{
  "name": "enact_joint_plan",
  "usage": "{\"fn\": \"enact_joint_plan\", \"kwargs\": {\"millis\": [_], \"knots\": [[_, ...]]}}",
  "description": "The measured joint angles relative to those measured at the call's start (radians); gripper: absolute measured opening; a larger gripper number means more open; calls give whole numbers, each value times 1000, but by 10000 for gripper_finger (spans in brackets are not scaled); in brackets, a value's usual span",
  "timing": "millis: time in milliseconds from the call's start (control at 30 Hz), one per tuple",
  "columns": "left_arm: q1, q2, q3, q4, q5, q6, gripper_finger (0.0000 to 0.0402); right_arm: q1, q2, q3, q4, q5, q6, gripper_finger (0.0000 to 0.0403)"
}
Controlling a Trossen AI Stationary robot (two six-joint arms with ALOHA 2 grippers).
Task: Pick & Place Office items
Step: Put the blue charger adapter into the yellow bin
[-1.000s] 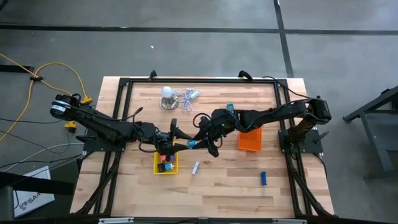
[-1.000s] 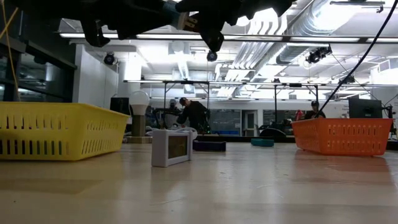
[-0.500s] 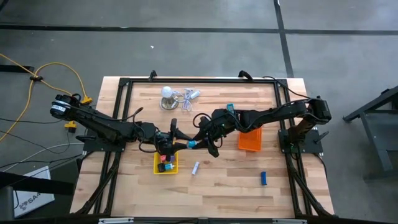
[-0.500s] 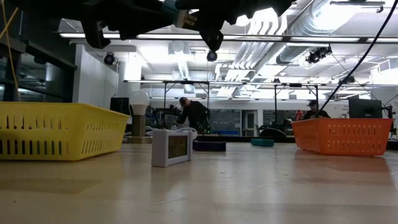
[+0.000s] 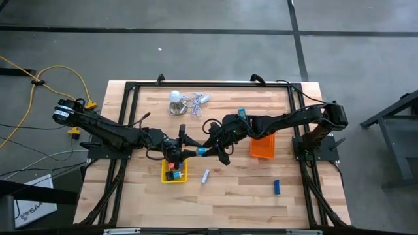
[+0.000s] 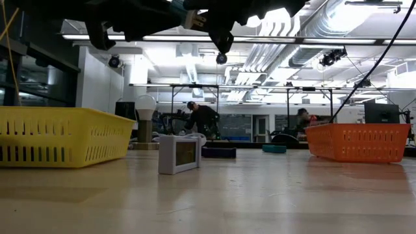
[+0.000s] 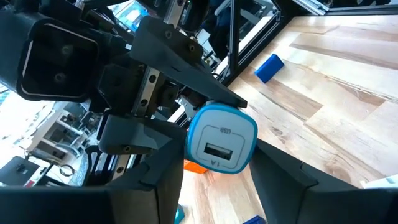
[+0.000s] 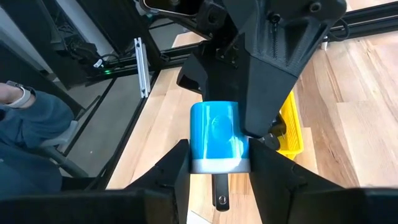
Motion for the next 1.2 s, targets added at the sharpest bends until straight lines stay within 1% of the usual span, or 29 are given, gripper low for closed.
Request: {"fn": "enact_joint_plan", "kwargs": {"millis": [100, 267, 1000, 1100, 1200], "knots": [[0, 0, 0, 0, 1, -4, 174, 0, 0, 0, 0, 0, 0, 122], [-2, -1, 0, 6, 49, -4, 175, 0, 0, 0, -3, 0, 0, 119], [-3, -1, 0, 8, 54, 11, 175, 0, 0, 0, -1, 4, 0, 121], [-3, -1, 0, 9, 54, 11, 169, 0, 0, 0, -1, 10, -1, 121], [-3, -1, 1, 9, 54, 13, 150, 0, 0, 0, -1, 9, -4, 119]]}}
